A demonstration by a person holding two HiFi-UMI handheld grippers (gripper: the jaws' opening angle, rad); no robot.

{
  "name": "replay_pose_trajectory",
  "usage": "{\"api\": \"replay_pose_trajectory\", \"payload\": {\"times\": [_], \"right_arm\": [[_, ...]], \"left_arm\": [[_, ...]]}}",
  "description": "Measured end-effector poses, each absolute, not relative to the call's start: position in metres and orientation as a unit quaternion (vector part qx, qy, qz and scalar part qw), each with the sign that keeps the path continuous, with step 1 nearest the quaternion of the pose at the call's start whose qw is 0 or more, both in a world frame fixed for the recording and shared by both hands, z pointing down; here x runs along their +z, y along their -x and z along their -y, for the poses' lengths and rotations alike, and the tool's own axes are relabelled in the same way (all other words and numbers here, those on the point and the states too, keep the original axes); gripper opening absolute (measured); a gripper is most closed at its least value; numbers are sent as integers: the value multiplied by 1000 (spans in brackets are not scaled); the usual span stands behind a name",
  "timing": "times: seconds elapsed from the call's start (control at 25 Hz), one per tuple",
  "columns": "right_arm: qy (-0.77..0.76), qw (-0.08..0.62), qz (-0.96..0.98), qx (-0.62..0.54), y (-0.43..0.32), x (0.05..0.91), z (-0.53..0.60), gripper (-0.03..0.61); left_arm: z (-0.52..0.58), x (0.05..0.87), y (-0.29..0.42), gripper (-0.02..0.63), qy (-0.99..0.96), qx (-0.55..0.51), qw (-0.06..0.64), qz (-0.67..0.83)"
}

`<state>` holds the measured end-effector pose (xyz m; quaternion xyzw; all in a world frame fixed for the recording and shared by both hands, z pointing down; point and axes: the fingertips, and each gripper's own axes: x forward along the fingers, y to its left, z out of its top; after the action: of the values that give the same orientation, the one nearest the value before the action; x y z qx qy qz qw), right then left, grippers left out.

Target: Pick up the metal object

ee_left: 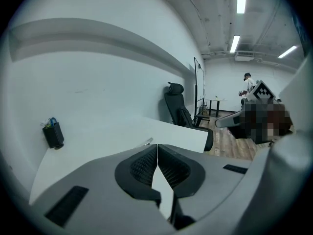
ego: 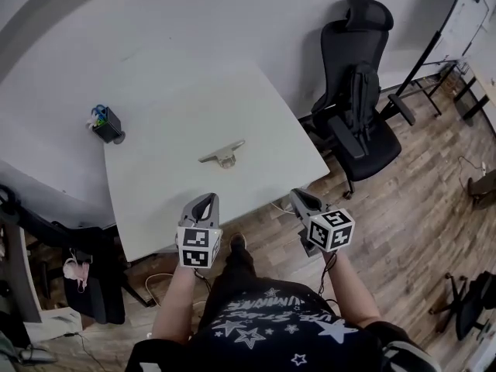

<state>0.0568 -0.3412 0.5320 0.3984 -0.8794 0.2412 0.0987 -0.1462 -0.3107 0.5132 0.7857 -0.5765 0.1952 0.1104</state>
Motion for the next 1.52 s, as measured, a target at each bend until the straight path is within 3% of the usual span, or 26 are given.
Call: {"api": "replay_pose_trajectory", "payload": {"times": [0.36,0.52,0.72,1.4,1.52], "right_arm": [[-414,112,868,252,-30,544,408,49],[-424,116,860,259,-22,550,430,49],[-439,122,849,269,-18,558,449,49],[-473,137,821,289,-14,579,493,49],[-473,138,820,292,-13,582,493,49]], "left_arm": [[391,530,161,26,-797,267,24,541],[423,540,164,137,-790,317,-51,523],[452,562,164,187,-787,370,-93,484],[503,627,151,187,-764,473,-152,411],[506,630,151,143,-754,480,-171,415]]}}
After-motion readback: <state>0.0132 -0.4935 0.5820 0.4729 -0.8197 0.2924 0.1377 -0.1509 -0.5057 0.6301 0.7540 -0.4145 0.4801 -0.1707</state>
